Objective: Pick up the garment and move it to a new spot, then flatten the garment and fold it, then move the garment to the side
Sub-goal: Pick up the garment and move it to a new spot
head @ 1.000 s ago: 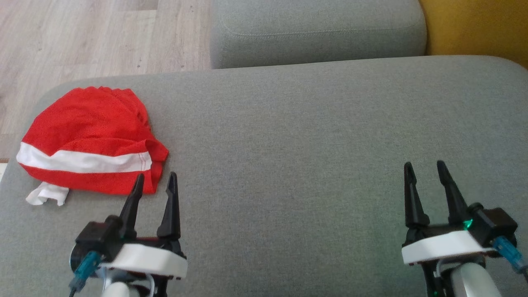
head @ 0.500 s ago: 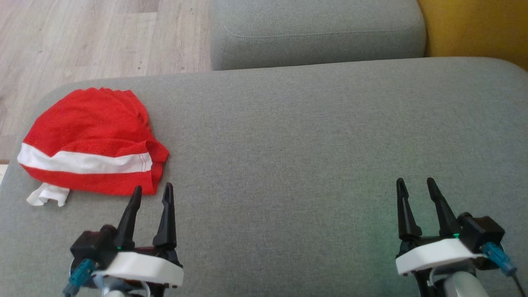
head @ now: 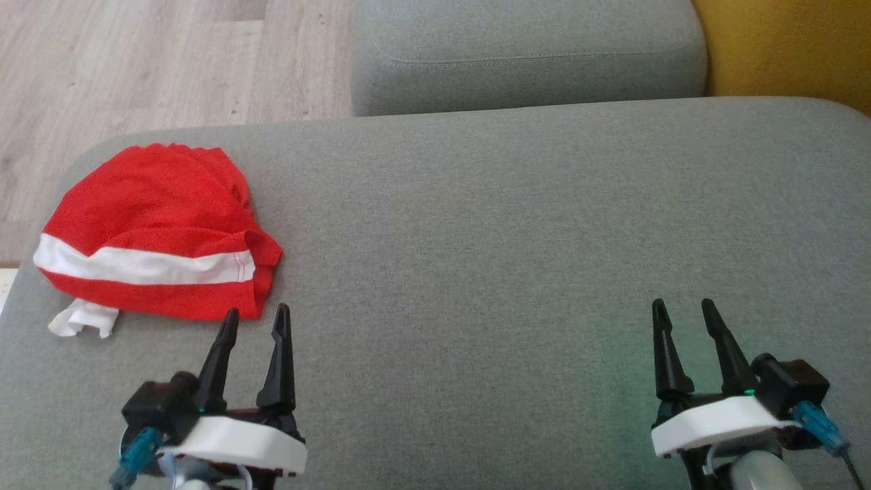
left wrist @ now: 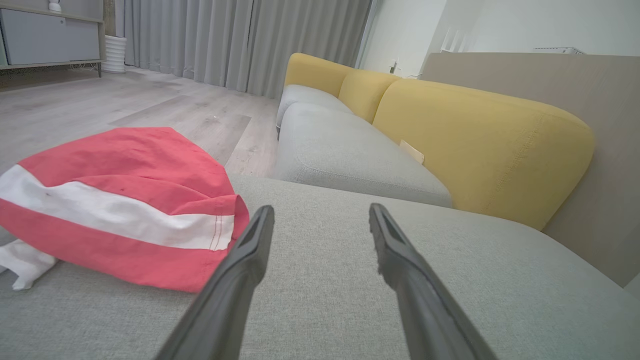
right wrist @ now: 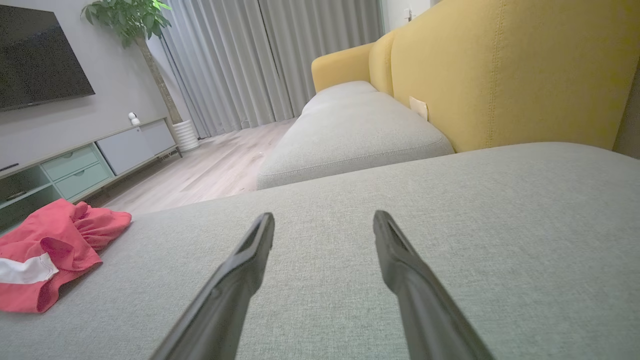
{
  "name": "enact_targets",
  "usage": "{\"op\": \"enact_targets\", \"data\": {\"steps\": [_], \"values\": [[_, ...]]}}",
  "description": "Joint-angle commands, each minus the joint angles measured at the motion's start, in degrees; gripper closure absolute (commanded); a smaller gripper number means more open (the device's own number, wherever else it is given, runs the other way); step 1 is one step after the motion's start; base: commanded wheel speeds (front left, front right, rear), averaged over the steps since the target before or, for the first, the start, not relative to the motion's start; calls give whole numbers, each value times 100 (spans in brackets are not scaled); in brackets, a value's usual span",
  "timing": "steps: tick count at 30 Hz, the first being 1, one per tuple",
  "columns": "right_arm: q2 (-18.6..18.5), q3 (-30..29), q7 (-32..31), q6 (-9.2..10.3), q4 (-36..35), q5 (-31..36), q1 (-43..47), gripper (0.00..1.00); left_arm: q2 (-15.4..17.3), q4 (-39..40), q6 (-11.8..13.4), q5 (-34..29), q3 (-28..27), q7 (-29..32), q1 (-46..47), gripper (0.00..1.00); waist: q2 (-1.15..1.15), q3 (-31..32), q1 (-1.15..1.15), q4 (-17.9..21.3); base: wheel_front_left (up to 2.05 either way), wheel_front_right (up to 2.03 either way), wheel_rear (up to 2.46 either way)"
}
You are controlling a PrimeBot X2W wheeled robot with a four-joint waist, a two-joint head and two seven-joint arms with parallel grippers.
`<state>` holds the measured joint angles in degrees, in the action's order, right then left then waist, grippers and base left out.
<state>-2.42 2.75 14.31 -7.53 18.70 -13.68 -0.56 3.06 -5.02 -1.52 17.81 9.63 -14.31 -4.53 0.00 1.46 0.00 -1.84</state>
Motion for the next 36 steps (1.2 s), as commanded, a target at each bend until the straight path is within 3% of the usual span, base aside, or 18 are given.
{"op": "enact_targets", "data": {"steps": [1, 8, 28, 36], "values": [[-45, 152, 69, 4, -156, -38, -264, 0, -18, 163, 30, 23, -157, -69, 251, 0, 0, -1, 0, -23, 0, 0, 0], [-45, 253, 69, 4, -121, -68, -250, 0, -18, 123, 69, 13, -185, -69, 275, 0, 0, 14, 0, -291, 0, 0, 0], [-45, 757, 69, 4, -30, -308, -155, 0, -18, 79, 51, -208, -574, -69, 186, 0, 0, 177, 0, -1552, 0, 0, 0], [-45, 789, 69, 4, -23, -365, -135, 0, -18, 73, -15, -265, -698, -69, 146, 0, 0, 192, 0, -1778, 0, 0, 0]]}}
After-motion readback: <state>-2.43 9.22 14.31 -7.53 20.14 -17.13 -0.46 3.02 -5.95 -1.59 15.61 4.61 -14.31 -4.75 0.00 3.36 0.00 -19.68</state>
